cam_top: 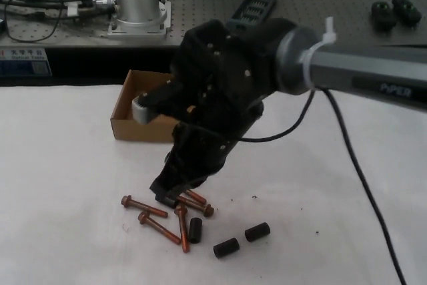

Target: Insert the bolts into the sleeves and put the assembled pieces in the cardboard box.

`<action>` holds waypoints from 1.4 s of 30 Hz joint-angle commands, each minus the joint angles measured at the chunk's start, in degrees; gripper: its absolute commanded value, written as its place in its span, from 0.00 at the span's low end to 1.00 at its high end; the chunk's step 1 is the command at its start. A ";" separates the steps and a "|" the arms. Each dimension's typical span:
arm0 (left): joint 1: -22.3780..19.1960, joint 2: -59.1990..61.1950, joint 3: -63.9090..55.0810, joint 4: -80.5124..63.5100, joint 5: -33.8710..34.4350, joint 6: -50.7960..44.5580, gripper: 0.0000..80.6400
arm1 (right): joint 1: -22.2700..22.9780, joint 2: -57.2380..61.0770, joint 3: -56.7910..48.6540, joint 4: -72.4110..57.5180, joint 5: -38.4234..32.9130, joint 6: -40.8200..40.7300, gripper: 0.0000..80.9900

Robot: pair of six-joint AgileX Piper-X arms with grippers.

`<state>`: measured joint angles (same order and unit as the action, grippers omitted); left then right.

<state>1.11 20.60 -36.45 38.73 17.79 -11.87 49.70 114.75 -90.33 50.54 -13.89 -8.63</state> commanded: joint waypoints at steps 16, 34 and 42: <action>-0.14 -0.68 -1.85 1.87 -0.63 0.06 0.01 | 9.14 3.77 -1.35 1.24 4.71 0.03 0.27; -0.26 -0.80 -3.11 1.87 -0.40 0.06 0.01 | 8.42 9.27 -4.07 0.95 11.86 0.88 0.27; -0.26 -0.80 -3.65 2.42 -0.42 0.06 0.01 | 7.32 11.22 -4.07 2.26 11.59 3.61 0.27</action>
<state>1.11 20.31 -39.36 41.36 17.79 -11.87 57.75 125.47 -94.10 51.48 -1.96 -6.48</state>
